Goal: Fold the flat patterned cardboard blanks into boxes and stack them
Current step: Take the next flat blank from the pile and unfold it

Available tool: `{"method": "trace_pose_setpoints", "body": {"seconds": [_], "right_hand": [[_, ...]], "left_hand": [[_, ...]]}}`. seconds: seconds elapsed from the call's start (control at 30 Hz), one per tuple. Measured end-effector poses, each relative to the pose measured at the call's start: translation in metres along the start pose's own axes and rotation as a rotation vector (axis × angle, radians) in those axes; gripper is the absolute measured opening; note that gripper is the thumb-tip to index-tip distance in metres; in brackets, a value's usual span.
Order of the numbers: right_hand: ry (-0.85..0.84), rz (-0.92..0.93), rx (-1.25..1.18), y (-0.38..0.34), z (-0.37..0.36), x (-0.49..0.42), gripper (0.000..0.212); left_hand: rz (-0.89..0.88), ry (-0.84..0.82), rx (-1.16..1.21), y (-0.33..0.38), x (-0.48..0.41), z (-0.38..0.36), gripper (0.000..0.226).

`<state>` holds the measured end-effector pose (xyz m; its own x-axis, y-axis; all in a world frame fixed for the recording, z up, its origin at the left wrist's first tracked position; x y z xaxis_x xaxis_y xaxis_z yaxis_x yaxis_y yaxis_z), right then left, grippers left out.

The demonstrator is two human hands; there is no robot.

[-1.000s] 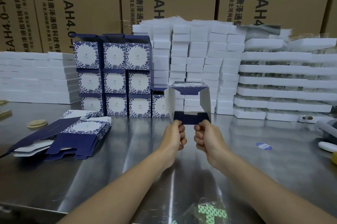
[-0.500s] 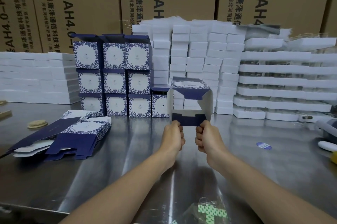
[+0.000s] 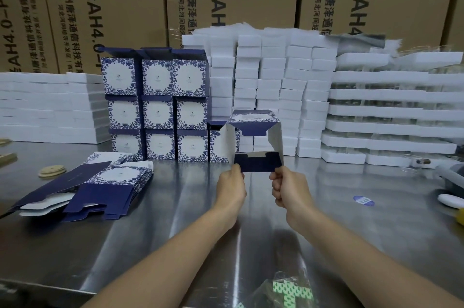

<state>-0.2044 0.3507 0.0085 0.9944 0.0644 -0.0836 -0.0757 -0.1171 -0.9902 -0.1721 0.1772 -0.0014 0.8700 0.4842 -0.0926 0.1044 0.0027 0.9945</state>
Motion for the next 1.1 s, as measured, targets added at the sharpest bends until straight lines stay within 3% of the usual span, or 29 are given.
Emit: {"method": "trace_pose_setpoints", "body": {"seconds": [0.33, 0.43, 0.53, 0.7, 0.87, 0.93, 1.03, 1.1], "right_hand": [[-0.071, -0.008, -0.056, -0.002, -0.007, 0.004, 0.025], [-0.101, -0.007, -0.025, -0.002, -0.011, 0.005, 0.027], [-0.062, 0.111, 0.128, -0.012, -0.008, 0.004, 0.035], [0.162, 0.434, 0.298, -0.045, 0.018, 0.007, 0.052], [0.134, 0.343, 0.087, -0.044, 0.032, -0.007, 0.069], [0.068, 0.365, 0.077, -0.046, 0.028, -0.008, 0.063], [0.015, 0.425, 0.076, -0.051, 0.025, -0.008, 0.032], [0.009, 0.408, -0.028, -0.051, 0.029, -0.013, 0.022]], "left_hand": [[0.018, -0.232, 0.083, 0.003, 0.007, -0.026, 0.039], [0.006, -0.23, 0.093, 0.006, 0.004, -0.024, 0.041], [-0.053, -0.161, 0.052, 0.012, 0.002, -0.015, 0.041], [-0.216, -0.016, -0.245, 0.022, -0.004, 0.004, 0.043], [-0.295, 0.093, -0.58, 0.026, -0.007, 0.017, 0.048], [-0.296, 0.095, -0.6, 0.026, -0.009, 0.017, 0.048], [-0.294, 0.098, -0.575, 0.025, -0.012, 0.018, 0.047], [-0.316, 0.081, -0.563, 0.027, -0.012, 0.017, 0.049]]}}
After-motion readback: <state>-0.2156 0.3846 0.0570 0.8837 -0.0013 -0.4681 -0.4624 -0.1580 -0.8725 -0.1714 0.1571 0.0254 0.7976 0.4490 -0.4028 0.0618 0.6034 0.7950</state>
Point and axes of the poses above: each hand's wrist, its own x-axis away from the middle knuckle, its own z-axis out of the back of the hand, y = z × x, the point moved 10 cm from there along -x, towards the middle knuckle, and after that the axes turned 1 degree about z, right-handed, at the moved point
